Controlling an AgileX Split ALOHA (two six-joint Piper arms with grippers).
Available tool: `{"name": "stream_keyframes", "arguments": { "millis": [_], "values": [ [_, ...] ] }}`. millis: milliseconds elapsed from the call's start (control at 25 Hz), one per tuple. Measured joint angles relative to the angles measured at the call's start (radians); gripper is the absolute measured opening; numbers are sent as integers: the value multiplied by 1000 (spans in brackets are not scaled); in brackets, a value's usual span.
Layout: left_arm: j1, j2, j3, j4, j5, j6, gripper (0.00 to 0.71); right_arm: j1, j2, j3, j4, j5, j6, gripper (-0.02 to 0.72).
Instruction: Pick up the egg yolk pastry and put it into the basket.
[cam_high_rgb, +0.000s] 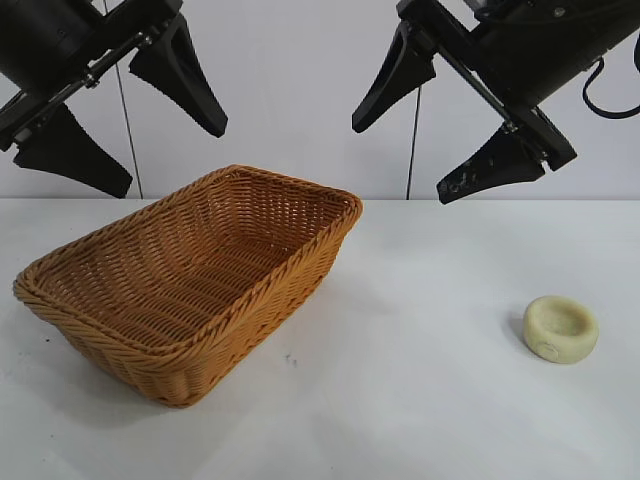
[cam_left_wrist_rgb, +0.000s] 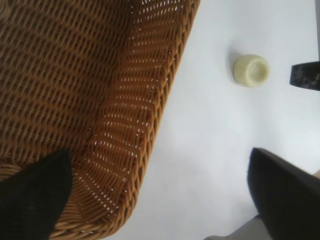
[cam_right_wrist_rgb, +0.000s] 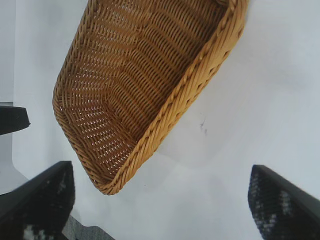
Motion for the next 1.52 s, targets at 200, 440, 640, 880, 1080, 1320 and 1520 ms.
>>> {"name": "stream_keyframes", "arguments": {
  "millis": [200,440,640,880,1080,1320,1520],
  "values": [
    [0,0,0,1,0,0,683,0,0,0,0,0,0,675],
    [0,0,0,2,0,0,683,0,0,0,0,0,0,675],
    [0,0,0,2,0,0,683,0,0,0,0,0,0,675],
    [0,0,0,2,0,0,683,0,0,0,0,0,0,675],
    [0,0,0,2,-1,0,683,0,0,0,0,-1,0,675],
    [0,0,0,2,-2,0,683,0,0,0,0,-3,0,675],
    [0,-1,0,2,-3,-35,683,0,0,0,0,-3,0,675]
  ]
}}
